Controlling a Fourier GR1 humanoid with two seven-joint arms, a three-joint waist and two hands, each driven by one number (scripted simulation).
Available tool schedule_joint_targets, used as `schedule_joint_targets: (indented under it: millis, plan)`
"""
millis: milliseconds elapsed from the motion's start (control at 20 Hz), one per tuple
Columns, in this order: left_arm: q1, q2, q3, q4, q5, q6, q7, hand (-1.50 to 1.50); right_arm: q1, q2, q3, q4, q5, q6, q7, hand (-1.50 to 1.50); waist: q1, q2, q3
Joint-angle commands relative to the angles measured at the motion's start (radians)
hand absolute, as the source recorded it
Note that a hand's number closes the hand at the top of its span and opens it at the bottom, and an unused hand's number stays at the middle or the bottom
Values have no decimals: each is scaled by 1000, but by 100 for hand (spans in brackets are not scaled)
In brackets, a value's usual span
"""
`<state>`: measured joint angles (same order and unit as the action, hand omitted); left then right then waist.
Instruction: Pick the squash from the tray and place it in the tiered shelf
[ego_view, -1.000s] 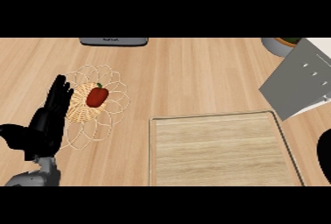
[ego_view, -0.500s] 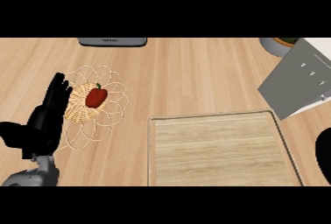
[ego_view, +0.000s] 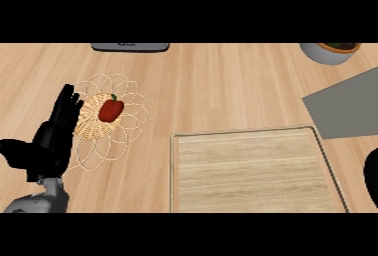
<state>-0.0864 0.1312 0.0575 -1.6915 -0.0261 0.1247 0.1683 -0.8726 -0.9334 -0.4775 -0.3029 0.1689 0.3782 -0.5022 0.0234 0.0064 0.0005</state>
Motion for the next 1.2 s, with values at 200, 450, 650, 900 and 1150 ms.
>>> schedule_joint_targets:
  millis: [200, 450, 650, 900, 1150]
  plan:
    - [-37, 15, 16, 15, 2, -7, 4, 0, -8, -198, -99, 118, -68, 53, 109, -150, 8, 11, 4]
    - [-9, -31, -29, -22, -24, 23, 3, 0, 67, -308, -134, 173, -93, 125, 141, -150, 8, 12, 6]
    - [-2, 3, 2, -19, 0, -7, 2, 0, 133, -338, -146, 181, -101, 193, 86, -150, 11, 13, 9]
    - [-15, -5, 13, -11, 22, -10, 3, 0, 205, -369, -171, 201, -124, 297, 33, -150, -2, 13, 12]
    - [-20, 0, 7, 8, 3, -5, 9, 0, 229, -391, -184, 186, -137, 333, 26, -150, -1, 16, 12]
